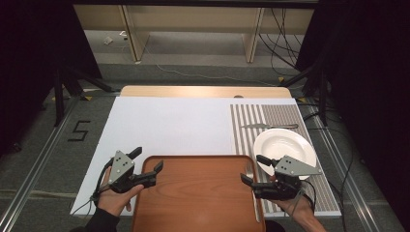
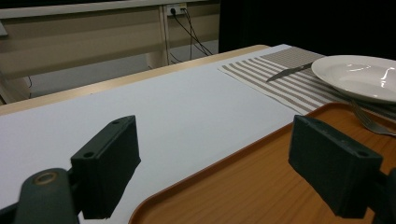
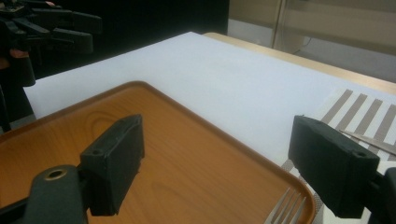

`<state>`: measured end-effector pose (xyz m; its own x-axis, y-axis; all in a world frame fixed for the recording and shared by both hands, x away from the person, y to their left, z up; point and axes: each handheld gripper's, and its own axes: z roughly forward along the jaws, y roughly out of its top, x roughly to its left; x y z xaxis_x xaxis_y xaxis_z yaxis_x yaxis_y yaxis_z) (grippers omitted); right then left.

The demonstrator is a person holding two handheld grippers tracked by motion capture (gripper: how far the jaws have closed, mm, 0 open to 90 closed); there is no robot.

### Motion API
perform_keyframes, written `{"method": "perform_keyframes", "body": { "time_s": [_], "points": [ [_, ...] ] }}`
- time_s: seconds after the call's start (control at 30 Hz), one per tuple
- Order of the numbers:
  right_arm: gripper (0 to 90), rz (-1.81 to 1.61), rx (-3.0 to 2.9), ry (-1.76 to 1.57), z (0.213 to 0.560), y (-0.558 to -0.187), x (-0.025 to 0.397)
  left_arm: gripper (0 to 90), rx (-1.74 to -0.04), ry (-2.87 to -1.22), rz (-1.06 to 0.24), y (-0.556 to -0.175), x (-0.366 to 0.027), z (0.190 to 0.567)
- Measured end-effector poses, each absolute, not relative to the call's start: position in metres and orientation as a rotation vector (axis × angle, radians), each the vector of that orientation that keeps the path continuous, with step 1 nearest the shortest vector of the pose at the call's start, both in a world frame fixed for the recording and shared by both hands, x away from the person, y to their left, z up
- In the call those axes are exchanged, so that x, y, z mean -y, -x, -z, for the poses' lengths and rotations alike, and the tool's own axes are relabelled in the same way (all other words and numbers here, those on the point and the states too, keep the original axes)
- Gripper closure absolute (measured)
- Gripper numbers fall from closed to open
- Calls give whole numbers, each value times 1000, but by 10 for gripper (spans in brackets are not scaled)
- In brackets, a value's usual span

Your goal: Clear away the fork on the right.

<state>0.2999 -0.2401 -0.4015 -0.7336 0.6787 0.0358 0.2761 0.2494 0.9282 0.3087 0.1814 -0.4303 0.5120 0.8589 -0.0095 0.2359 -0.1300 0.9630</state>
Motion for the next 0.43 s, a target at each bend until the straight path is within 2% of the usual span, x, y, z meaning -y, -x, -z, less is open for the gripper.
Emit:
{"method": "perform_keyframes", "body": {
  "time_s": [0.43],
  "points": [
    [188,-1482,-2138,-864,400,-301,241,160,-946,-1651,-708,-309,-181,430]
  ]
}}
